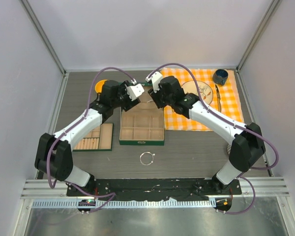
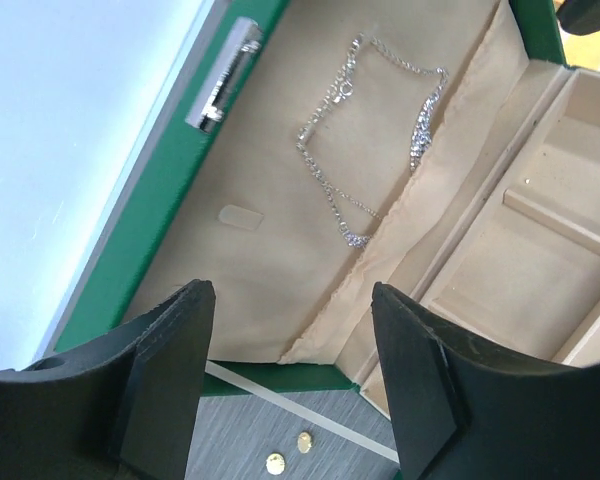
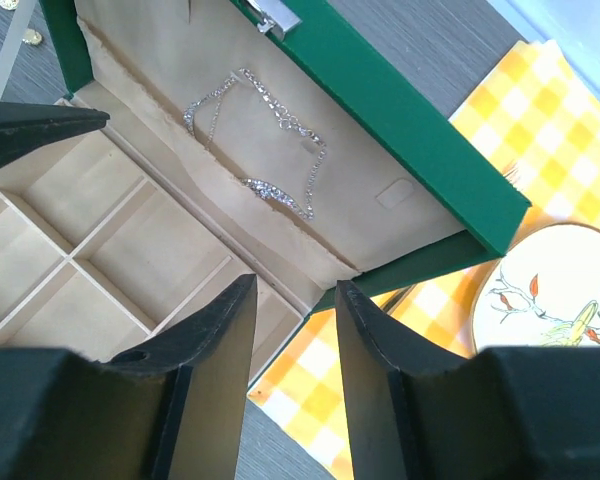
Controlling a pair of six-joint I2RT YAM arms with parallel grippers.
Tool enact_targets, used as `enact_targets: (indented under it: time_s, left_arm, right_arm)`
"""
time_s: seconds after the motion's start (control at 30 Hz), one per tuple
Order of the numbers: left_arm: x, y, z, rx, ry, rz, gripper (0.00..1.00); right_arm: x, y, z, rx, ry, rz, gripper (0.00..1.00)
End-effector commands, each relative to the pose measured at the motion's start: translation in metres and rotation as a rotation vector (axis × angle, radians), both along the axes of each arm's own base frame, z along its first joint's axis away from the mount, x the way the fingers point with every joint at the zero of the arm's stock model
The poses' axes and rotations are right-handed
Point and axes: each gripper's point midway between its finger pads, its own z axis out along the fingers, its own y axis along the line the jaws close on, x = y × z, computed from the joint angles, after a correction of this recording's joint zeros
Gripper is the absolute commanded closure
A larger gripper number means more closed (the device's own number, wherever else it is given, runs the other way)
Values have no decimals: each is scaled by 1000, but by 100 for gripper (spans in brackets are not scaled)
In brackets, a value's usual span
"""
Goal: Organize the mixed jewelry
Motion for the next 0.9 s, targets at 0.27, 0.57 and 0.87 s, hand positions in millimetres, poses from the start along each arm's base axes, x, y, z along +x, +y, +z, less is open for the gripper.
enact_targets:
  time_s: [0.27, 0.57, 0.87]
  left_arm:
    - [7, -8, 35, -202, -26, 74, 29]
    - [21, -12, 23, -229, -39, 99, 28]
    - [23, -12, 10, -249, -39, 111, 28]
  right_arm:
    - [11, 3, 11, -2, -58, -10, 58]
    - [28, 20, -2, 16, -61, -5, 61]
    - [32, 29, -22, 43, -37, -23, 63]
